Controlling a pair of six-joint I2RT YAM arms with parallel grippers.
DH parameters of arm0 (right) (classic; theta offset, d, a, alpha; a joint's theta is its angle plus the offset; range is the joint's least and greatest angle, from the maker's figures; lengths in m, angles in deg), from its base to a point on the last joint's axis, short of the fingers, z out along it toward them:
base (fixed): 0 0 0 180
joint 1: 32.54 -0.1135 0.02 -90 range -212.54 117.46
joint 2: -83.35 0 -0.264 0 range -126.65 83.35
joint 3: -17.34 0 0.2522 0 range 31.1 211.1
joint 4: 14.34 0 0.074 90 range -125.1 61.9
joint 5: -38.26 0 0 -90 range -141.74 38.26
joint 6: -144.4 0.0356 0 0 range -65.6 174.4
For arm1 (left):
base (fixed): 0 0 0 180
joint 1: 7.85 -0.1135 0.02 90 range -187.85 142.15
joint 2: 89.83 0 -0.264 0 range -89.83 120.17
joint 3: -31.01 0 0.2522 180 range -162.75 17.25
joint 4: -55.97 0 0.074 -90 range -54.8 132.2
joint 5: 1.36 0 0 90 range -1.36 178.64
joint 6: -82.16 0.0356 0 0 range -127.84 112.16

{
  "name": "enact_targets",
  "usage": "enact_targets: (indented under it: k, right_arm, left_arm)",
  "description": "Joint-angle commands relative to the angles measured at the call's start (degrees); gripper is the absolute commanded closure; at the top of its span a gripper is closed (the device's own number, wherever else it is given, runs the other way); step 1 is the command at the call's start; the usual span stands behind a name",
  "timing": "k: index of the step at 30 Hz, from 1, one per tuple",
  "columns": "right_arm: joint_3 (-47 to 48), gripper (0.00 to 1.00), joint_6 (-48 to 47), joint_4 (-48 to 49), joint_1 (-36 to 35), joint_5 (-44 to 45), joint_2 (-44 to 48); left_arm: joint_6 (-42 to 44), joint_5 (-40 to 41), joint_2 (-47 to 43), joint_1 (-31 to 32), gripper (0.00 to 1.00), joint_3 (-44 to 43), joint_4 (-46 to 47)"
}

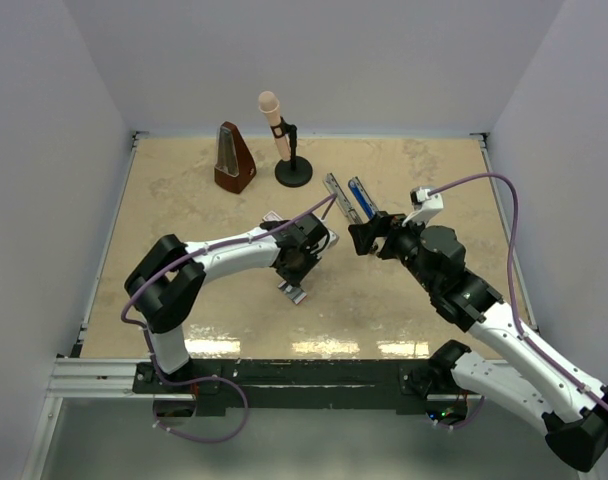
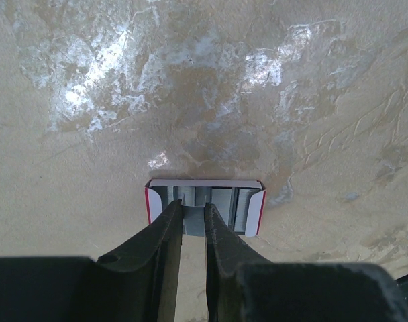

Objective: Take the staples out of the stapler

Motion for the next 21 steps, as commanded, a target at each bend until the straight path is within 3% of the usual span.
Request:
enact_targets:
  k: [1,21]
  right_arm:
    - [0.1,0.01,0.5,1.2,0.3,1.6,-0.2]
    - [0.6,0.01,0.3,1.6,0.3,1.0,-1.0]
  left_arm:
    - [1.3,0.0,0.2,0.4,0.85,-0.5,0.4]
    - [1.5,1.5,1.5,0.9,0.82,0.1,0.0]
